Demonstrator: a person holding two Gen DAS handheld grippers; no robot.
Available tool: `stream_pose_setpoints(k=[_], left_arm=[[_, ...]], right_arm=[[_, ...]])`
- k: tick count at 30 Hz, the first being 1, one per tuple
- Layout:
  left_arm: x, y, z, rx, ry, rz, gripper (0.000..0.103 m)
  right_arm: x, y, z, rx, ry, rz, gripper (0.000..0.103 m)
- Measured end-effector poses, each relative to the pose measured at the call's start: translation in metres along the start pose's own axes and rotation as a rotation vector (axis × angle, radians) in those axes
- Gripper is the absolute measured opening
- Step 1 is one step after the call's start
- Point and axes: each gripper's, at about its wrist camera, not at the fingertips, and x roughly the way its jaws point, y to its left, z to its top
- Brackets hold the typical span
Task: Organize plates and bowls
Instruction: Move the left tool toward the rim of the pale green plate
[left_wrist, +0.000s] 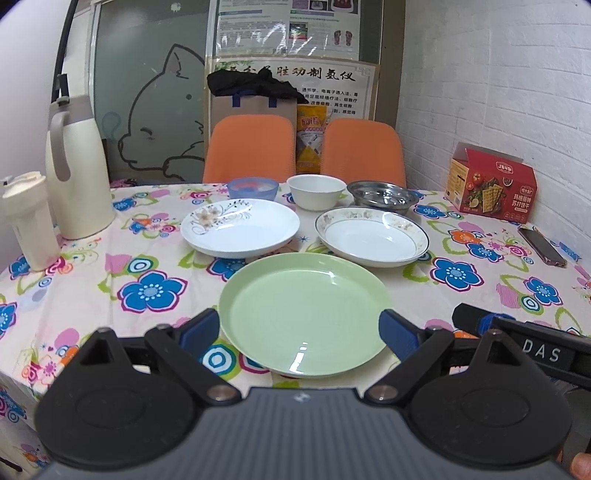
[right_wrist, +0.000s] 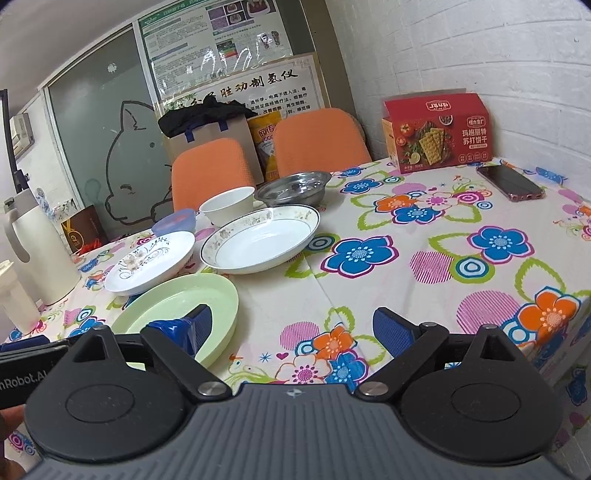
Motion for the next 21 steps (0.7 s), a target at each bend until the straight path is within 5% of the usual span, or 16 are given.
stream_pose_setpoints(k=[12, 21], left_arm=[[-0.021, 0.006, -0.001, -0.015, -0.044, 0.025, 0.092], [-0.033, 0.009, -0.004, -0.024, -0.065, 0.037, 0.092]], right_arm=[[0.002, 0.003, -0.015, 0.024, 0.097, 0.116, 0.082], [-0.006, 0.005, -0.017, 0.003, 0.082, 0.109, 0.082]])
